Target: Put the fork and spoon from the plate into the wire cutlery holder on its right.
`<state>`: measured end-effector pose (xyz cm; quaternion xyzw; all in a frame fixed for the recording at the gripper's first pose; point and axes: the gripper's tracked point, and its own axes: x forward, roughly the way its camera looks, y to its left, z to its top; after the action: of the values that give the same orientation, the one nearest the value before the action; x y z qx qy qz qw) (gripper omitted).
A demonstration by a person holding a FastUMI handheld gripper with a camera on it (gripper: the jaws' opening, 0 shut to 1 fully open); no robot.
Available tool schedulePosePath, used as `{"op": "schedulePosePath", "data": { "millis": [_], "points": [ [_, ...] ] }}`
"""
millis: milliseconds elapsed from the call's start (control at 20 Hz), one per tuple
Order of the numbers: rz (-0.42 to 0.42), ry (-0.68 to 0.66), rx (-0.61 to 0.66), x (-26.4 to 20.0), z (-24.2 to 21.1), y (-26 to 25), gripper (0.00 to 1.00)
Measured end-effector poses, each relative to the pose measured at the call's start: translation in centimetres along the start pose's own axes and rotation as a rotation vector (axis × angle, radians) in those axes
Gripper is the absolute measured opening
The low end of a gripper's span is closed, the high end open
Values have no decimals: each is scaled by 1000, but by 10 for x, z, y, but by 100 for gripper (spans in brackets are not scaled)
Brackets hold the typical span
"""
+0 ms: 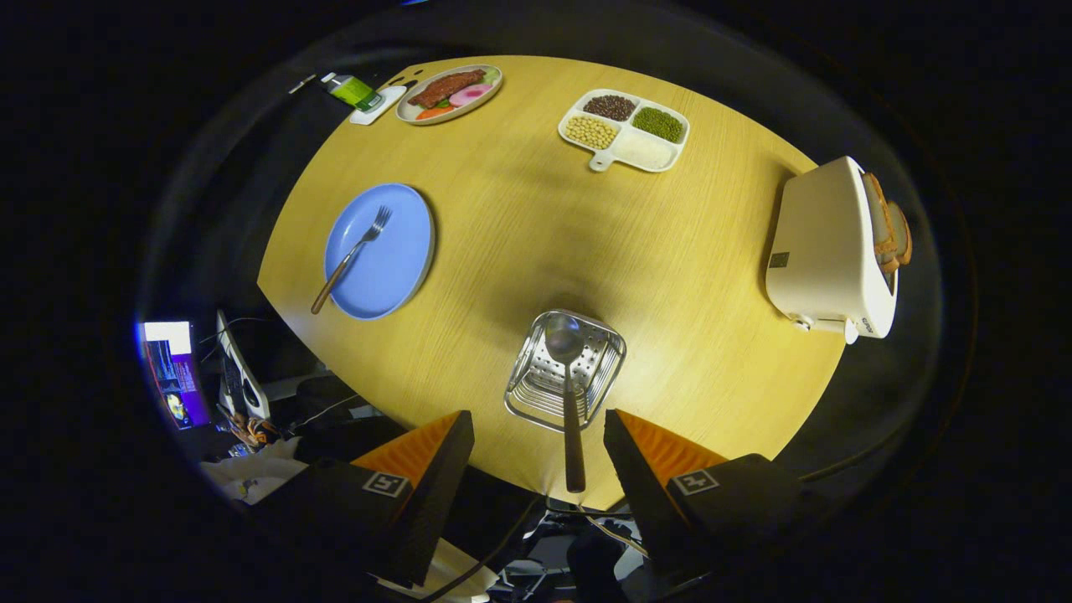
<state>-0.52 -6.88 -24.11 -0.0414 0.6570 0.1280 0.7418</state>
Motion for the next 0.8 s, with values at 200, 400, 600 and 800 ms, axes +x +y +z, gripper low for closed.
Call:
{"op": "schedulePosePath", "data": {
  "millis": [200, 400, 600, 800],
  "points": [
    [11, -115, 6, -25, -1, 20, 99],
    [31, -229, 46, -50, 2, 46, 100],
    [38, -303, 43, -61, 5, 75, 100],
    [50, -336, 40, -58, -6, 106, 100]
  ]
}}
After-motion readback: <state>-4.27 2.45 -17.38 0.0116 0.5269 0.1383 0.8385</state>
